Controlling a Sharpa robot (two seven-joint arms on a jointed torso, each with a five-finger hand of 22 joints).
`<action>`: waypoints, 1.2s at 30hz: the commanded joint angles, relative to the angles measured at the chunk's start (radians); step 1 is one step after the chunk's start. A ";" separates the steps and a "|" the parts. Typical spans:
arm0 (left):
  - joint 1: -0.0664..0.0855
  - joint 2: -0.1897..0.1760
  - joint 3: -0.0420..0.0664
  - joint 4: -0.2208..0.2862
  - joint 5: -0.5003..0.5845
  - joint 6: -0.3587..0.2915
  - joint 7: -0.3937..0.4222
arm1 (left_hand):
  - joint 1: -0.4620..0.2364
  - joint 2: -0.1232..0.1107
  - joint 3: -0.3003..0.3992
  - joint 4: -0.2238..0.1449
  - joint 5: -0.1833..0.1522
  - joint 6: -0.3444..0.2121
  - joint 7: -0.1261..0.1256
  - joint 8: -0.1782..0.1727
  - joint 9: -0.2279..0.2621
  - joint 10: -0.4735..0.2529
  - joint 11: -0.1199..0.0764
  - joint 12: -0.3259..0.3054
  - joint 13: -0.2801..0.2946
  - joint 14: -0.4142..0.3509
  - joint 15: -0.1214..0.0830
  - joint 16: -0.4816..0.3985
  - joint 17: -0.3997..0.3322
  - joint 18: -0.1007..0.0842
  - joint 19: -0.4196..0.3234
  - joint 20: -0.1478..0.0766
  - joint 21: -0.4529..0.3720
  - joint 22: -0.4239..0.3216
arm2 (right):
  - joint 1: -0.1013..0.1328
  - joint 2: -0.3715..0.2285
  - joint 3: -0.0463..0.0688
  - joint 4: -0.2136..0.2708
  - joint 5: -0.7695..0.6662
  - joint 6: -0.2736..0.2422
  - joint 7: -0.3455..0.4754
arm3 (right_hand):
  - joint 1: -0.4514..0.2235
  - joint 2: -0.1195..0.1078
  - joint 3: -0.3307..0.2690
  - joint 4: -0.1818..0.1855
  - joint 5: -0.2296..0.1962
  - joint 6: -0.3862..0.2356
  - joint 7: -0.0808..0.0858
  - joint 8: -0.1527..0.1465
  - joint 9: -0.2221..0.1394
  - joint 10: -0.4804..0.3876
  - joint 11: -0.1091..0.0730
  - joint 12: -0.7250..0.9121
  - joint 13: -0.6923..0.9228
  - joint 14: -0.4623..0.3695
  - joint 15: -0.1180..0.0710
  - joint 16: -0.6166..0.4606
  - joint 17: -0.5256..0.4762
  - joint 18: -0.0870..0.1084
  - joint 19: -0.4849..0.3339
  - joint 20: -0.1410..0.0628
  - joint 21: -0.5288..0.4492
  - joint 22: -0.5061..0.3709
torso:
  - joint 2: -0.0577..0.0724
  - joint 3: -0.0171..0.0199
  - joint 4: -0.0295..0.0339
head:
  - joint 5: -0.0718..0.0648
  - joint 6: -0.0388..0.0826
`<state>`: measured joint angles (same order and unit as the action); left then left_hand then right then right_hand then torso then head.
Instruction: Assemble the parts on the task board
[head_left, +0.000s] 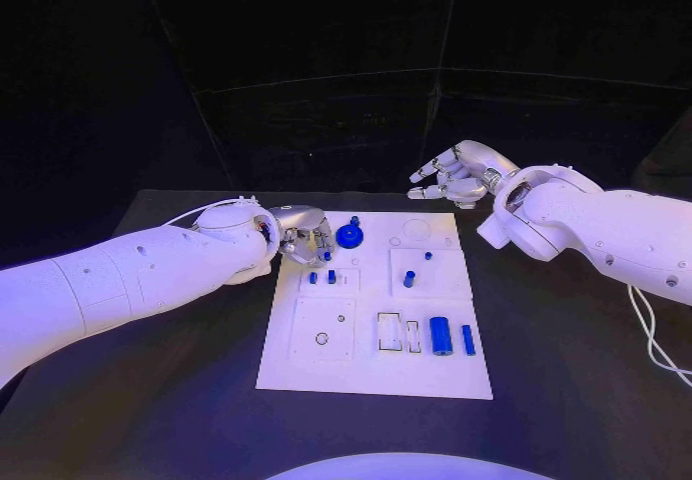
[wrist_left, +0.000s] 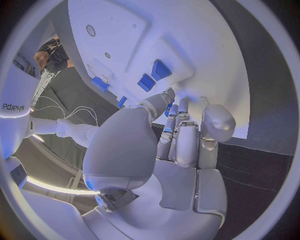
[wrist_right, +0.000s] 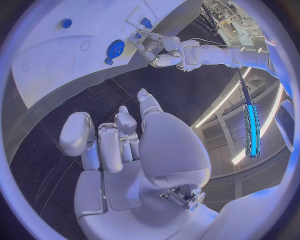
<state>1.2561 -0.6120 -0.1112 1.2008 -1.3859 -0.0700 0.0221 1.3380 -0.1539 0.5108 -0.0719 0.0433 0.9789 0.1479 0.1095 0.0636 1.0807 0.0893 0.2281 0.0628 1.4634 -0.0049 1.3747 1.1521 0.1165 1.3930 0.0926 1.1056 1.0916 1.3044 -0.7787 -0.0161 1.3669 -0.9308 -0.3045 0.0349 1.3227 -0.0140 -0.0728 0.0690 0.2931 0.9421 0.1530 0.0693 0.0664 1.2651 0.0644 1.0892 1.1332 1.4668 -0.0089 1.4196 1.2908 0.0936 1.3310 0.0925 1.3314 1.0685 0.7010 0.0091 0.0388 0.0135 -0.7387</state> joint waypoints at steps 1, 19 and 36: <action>0.001 -0.004 0.001 0.003 0.000 -0.008 -0.004 | -0.010 -0.002 -0.003 -0.006 0.004 -0.009 0.001 -0.005 0.000 -0.007 -0.002 -0.005 0.001 0.018 0.006 -0.004 -0.002 -0.005 -0.004 0.006 -0.006 0.000 | 0.002 -0.002 0.001 -0.001 -0.008 0.011 -0.007 | 0.011 0.013 -0.009 0.001 0.006 0.001 -0.001 0.004 0.001 -0.074 -0.002 -0.144 -0.129 0.041 -0.006 -0.015 -0.013 0.009 -0.013 0.000 -0.014 -0.020 | 0.000 -0.0007 0.0004 | -0.001 0.000; 0.014 -0.117 0.006 0.036 0.808 -0.085 0.195 | 0.025 0.028 0.065 -0.041 0.008 0.036 0.044 -0.002 0.005 -0.066 0.037 -0.034 0.002 -0.302 0.032 -0.423 -0.602 0.066 -0.288 0.026 -0.420 -0.347 | -0.049 -0.039 -0.001 0.033 -0.574 0.092 -0.108 | 0.139 -0.011 0.117 -0.062 -0.080 0.111 -0.010 0.023 0.000 -0.189 0.008 -0.849 -0.792 0.022 0.001 -0.124 -0.158 0.025 -0.038 0.005 -0.087 -0.125 | -0.001 -0.0014 -0.0038 | -0.055 0.042; 0.013 -0.223 0.001 0.165 1.247 0.067 0.403 | 0.004 0.046 0.037 -0.036 0.011 0.048 0.043 0.007 0.005 -0.045 0.033 -0.001 0.005 -0.321 0.034 -0.454 -0.646 0.067 -0.321 0.032 -0.437 -0.356 | -0.125 -0.043 -0.001 0.089 -0.788 0.126 -0.153 | 0.126 -0.045 0.163 -0.071 -0.089 0.093 -0.007 -0.004 -0.001 -0.191 0.020 -0.916 -0.920 0.020 0.007 -0.137 -0.176 0.028 -0.042 0.013 -0.102 -0.146 | -0.001 -0.0020 0.0009 | -0.078 0.037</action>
<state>1.2690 -0.8336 -0.1101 1.3594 -0.2494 -0.0567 0.3633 1.3435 -0.1138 0.5544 -0.1073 0.0509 1.0187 0.1910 0.1128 0.0690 1.0293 0.1195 0.2246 0.0661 1.1506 0.0287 0.9256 0.5068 0.1696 1.0782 0.1248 0.6706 0.7372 1.1781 -0.8227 -0.0184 1.4530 -1.6639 -0.2003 -0.1033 1.4449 -0.0500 0.0840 -0.0014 0.2096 1.0415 0.1491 0.0722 0.0667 1.0719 0.0806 0.1768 0.2144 1.4668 -0.0088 1.2865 1.1158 0.1091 1.2885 0.1003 1.2348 0.9235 0.6994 0.0070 0.0390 -0.0652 -0.7011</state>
